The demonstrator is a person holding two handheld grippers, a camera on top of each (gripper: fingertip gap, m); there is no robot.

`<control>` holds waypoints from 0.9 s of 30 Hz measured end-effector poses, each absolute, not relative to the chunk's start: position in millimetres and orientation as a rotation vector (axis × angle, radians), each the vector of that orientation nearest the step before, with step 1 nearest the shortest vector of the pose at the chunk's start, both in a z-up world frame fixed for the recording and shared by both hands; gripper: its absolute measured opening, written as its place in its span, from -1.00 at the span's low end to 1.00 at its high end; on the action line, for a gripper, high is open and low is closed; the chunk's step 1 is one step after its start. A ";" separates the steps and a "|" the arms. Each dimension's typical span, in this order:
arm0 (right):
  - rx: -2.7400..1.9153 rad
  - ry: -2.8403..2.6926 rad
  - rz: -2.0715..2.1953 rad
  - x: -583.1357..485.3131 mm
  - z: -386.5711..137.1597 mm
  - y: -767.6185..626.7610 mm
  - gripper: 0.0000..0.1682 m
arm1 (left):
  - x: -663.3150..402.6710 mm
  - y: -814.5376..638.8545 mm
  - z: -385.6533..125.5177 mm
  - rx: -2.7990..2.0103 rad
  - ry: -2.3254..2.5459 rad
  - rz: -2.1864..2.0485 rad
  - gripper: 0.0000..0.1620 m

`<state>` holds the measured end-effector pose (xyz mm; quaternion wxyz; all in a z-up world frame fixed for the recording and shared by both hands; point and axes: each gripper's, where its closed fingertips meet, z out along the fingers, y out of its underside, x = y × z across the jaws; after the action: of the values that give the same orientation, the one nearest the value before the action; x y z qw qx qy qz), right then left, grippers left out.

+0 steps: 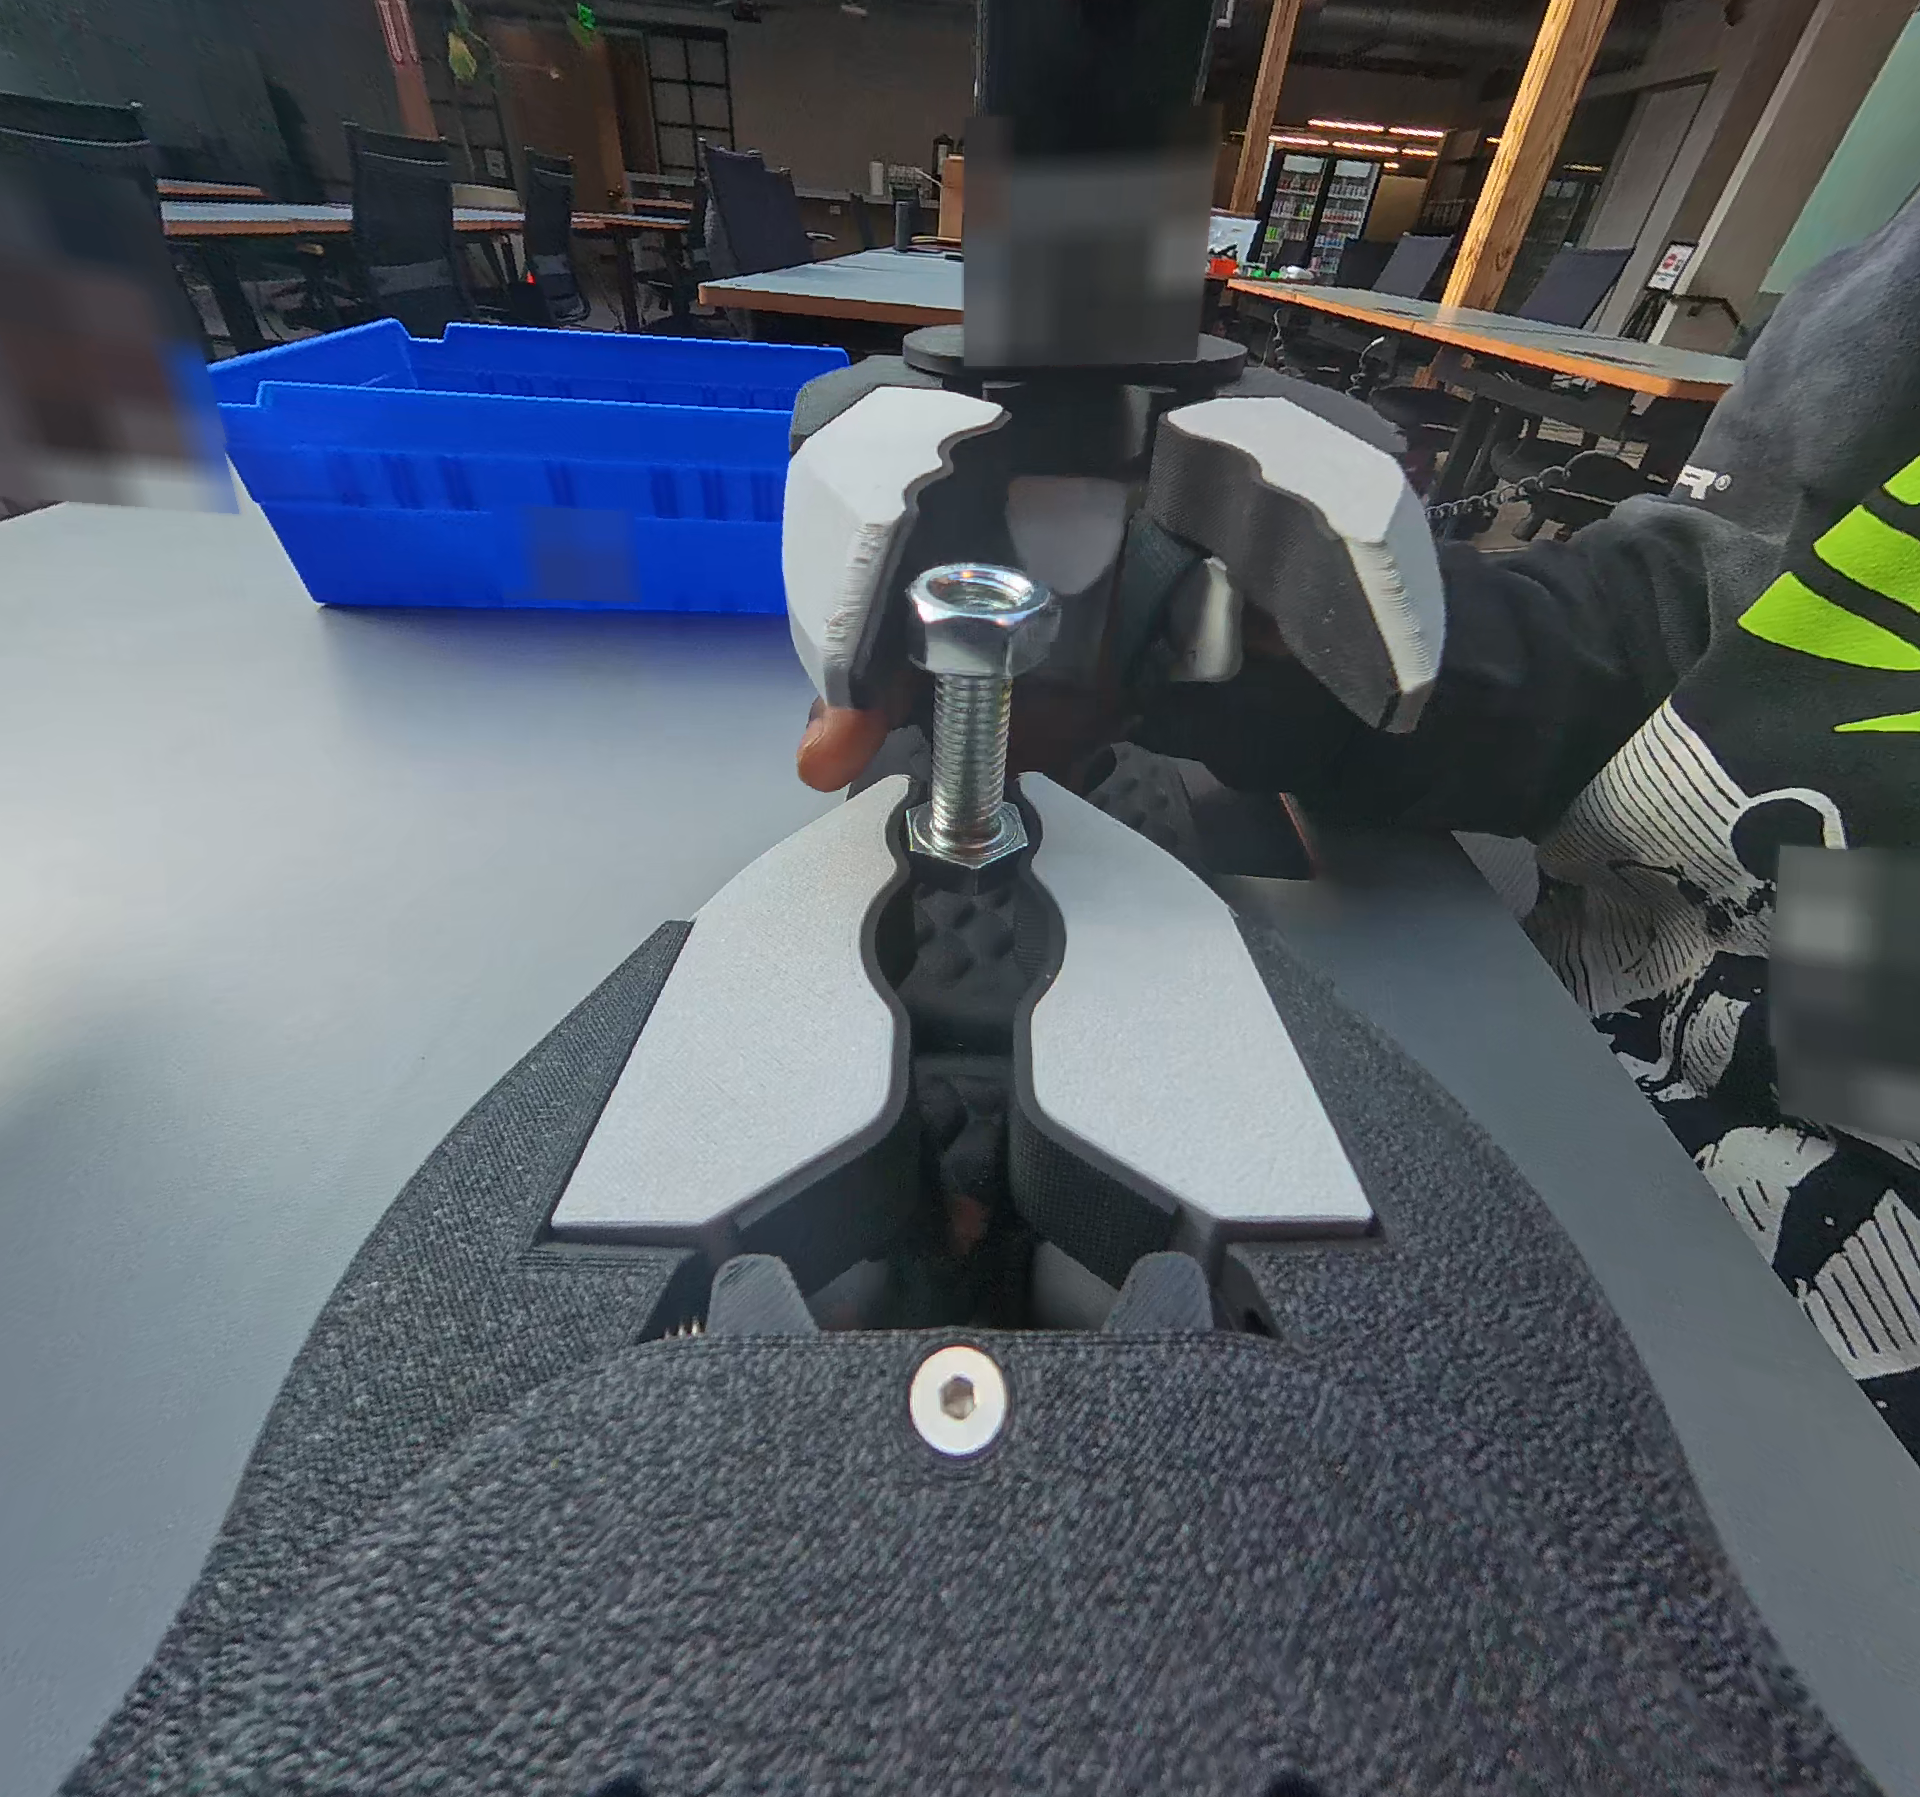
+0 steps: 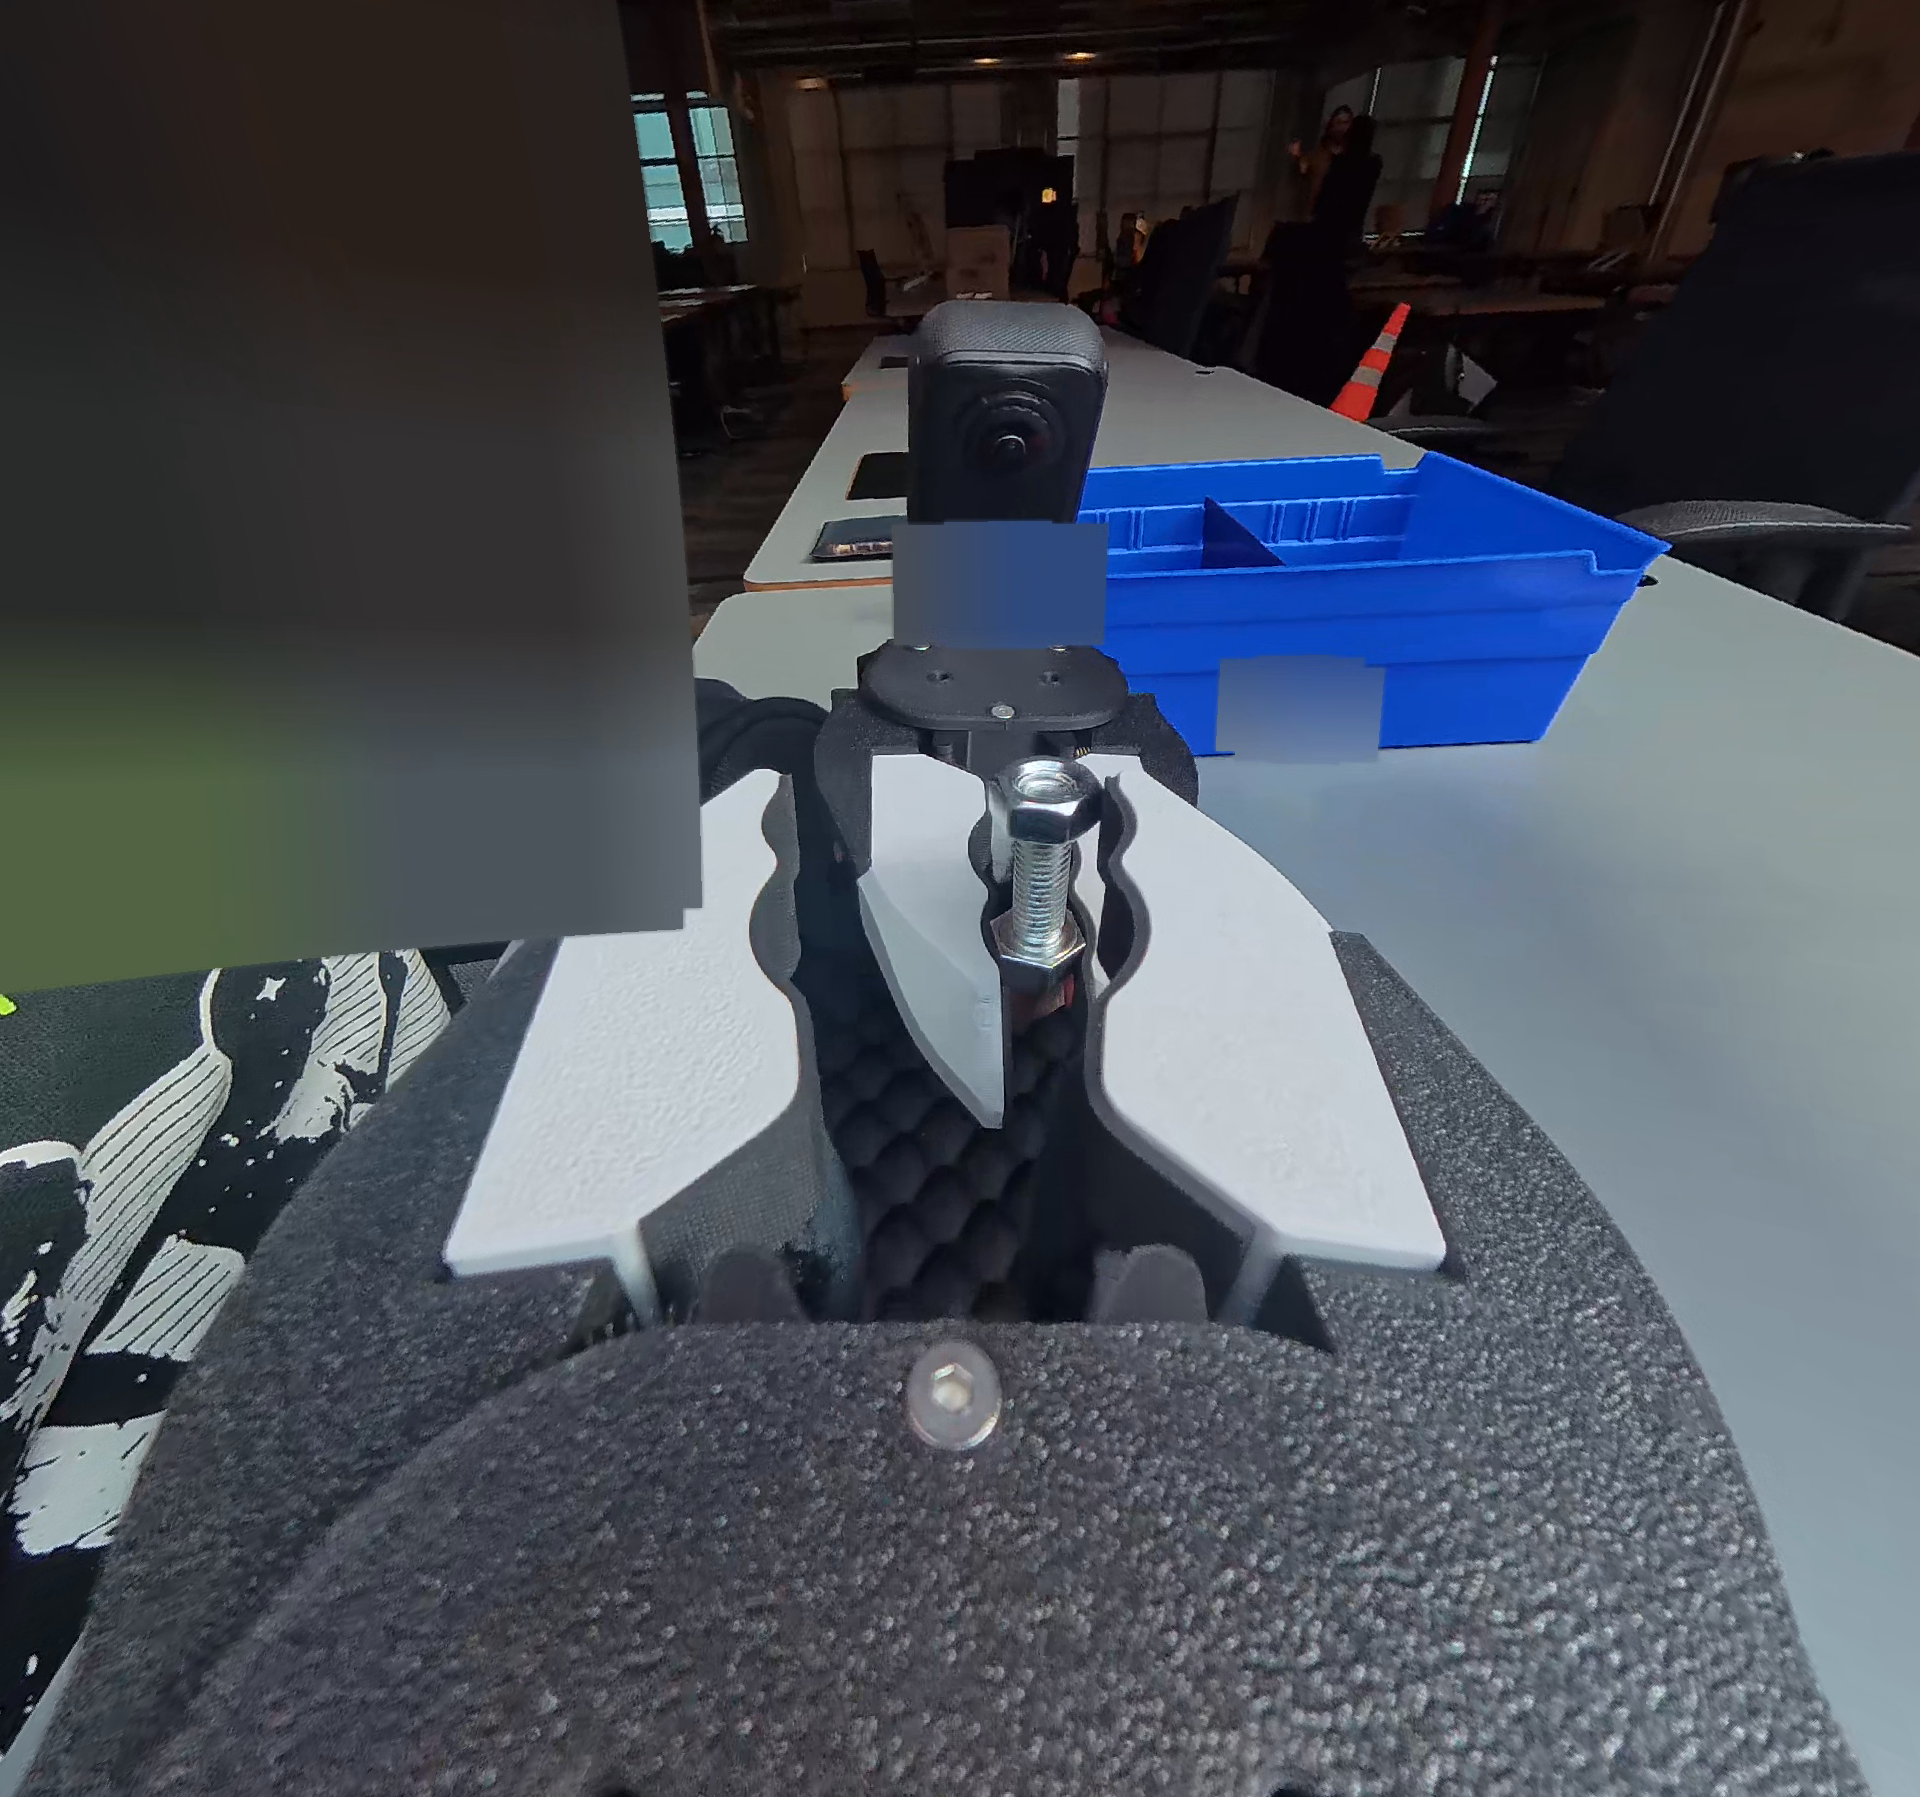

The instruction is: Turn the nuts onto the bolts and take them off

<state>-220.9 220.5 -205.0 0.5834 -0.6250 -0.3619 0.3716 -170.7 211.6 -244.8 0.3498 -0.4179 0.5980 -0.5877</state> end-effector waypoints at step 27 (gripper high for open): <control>-1.442 -0.811 0.848 -220.6 -199.7 225.9 -0.22 | -171.2 211.2 -244.8 -1.075 1.556 -1.519 -0.83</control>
<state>-220.6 225.9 -199.7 0.5982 -0.6214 -0.3496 0.3656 -171.2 211.2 -244.8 0.3505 -0.4149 0.6009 -0.5865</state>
